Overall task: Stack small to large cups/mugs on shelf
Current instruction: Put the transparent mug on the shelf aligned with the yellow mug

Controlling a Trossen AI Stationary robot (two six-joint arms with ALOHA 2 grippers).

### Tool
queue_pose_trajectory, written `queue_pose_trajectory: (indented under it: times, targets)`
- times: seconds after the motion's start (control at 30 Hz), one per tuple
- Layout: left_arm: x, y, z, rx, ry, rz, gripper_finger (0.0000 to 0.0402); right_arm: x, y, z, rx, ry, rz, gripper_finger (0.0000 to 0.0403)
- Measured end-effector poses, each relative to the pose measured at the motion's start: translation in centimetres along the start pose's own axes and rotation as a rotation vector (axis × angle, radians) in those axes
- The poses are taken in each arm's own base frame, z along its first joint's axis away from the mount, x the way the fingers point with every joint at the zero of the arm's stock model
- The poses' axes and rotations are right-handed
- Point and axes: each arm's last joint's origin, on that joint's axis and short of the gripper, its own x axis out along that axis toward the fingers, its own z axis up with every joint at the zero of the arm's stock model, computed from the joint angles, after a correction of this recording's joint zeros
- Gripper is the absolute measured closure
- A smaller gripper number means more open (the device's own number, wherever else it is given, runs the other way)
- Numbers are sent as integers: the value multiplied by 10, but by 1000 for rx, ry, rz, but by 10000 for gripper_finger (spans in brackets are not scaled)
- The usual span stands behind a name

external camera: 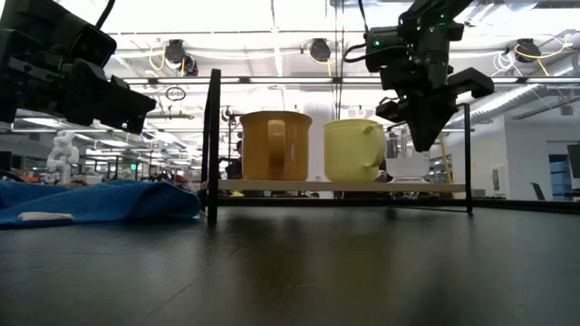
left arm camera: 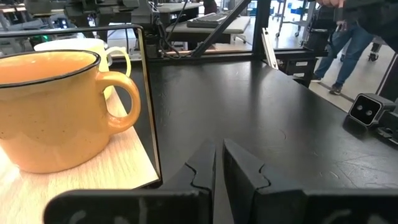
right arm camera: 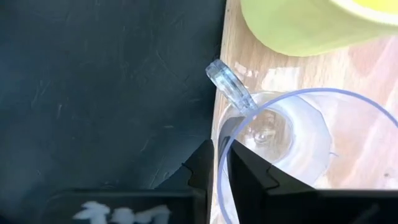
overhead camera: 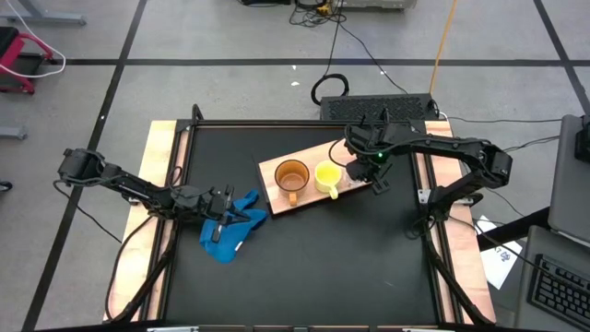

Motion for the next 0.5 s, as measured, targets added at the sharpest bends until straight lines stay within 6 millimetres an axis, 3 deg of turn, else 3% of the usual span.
queue_pose_trajectory:
  times: [0.23, 0.5]
  targets:
    - [0, 0, -1, -1, 5, 0, 371, -8, 4, -2, 36, -7, -38, 334]
    - [0, 0, 0, 0, 4, -2, 371, -46, 24, -8, 56, -84, -187, 304]
